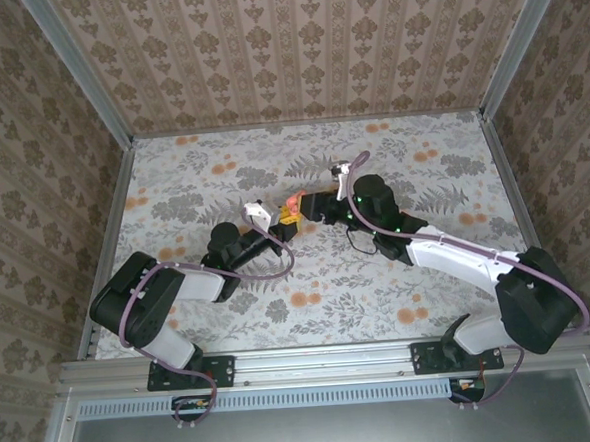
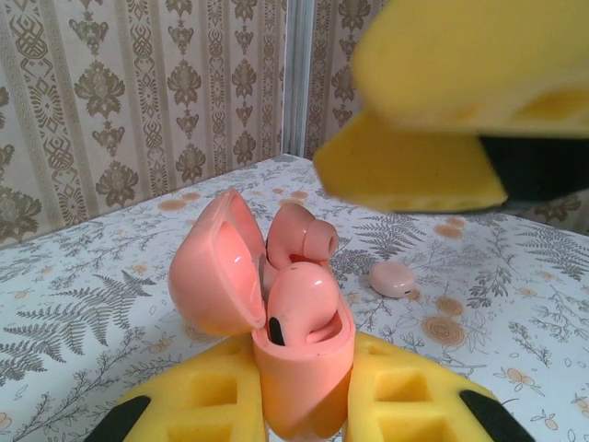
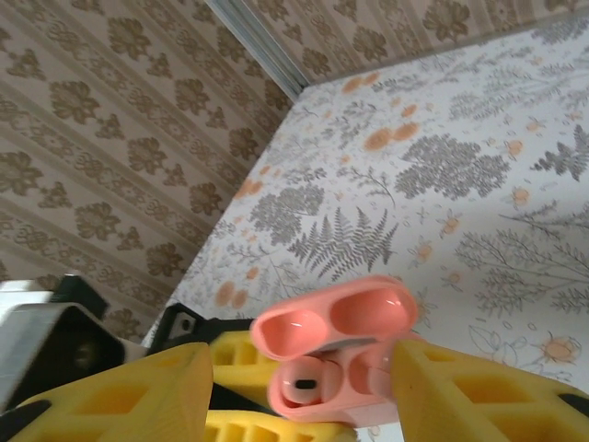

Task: Insert wireless bluetooth earbuds into charging case

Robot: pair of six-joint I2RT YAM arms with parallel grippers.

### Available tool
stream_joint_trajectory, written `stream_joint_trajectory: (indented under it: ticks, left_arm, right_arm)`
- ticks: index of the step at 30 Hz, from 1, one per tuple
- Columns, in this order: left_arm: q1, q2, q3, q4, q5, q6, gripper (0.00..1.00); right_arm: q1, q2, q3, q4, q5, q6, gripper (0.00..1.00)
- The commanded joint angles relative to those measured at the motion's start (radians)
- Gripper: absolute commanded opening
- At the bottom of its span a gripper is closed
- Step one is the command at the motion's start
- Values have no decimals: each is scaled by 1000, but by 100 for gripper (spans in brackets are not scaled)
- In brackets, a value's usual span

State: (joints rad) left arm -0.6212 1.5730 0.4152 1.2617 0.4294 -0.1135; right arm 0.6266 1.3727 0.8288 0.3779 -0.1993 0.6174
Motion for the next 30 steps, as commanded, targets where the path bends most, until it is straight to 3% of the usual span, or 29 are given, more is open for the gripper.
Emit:
stream_joint_trajectory:
  ticks: [1, 7, 18, 30]
  left_arm:
    - [-2, -9, 22, 21, 2, -22, 0]
    - [-2, -13, 23, 21, 2, -22, 0]
    - [-2, -17, 19, 21, 2, -20, 0]
    - [-2, -14, 24, 21, 6, -21, 0]
  right_arm:
    - [1, -34, 1, 11, -25, 9, 55]
    - [-5, -61, -2, -24, -14, 5, 53]
    - [-21, -153, -30, -170, -43, 14, 34]
    - [-23, -80, 2, -206, -67, 38, 22]
